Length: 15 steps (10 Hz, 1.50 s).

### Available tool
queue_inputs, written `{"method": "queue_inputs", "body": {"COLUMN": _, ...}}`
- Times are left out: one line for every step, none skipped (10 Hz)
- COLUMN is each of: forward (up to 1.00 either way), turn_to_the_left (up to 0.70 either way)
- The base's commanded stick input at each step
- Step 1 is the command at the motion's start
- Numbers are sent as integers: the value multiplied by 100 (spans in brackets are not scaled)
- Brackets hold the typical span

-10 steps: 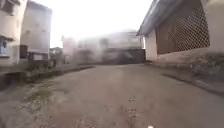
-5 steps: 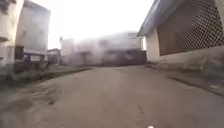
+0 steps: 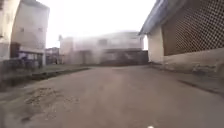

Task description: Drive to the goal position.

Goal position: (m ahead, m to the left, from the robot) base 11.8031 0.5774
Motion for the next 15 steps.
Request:
{"method": "queue_inputs", "body": {"forward": 100, "turn_to_the_left": 0}}
{"method": "queue_inputs", "body": {"forward": 100, "turn_to_the_left": 0}}
{"method": "queue_inputs", "body": {"forward": 100, "turn_to_the_left": 0}}
{"method": "queue_inputs", "body": {"forward": 100, "turn_to_the_left": 0}}
{"method": "queue_inputs", "body": {"forward": 100, "turn_to_the_left": 0}}
{"method": "queue_inputs", "body": {"forward": 100, "turn_to_the_left": 0}}
{"method": "queue_inputs", "body": {"forward": 100, "turn_to_the_left": 0}}
{"method": "queue_inputs", "body": {"forward": 100, "turn_to_the_left": 0}}
{"method": "queue_inputs", "body": {"forward": 100, "turn_to_the_left": 0}}
{"method": "queue_inputs", "body": {"forward": 100, "turn_to_the_left": 0}}
{"method": "queue_inputs", "body": {"forward": 100, "turn_to_the_left": 0}}
{"method": "queue_inputs", "body": {"forward": 100, "turn_to_the_left": 0}}
{"method": "queue_inputs", "body": {"forward": 100, "turn_to_the_left": 0}}
{"method": "queue_inputs", "body": {"forward": 100, "turn_to_the_left": 0}}
{"method": "queue_inputs", "body": {"forward": 100, "turn_to_the_left": 0}}
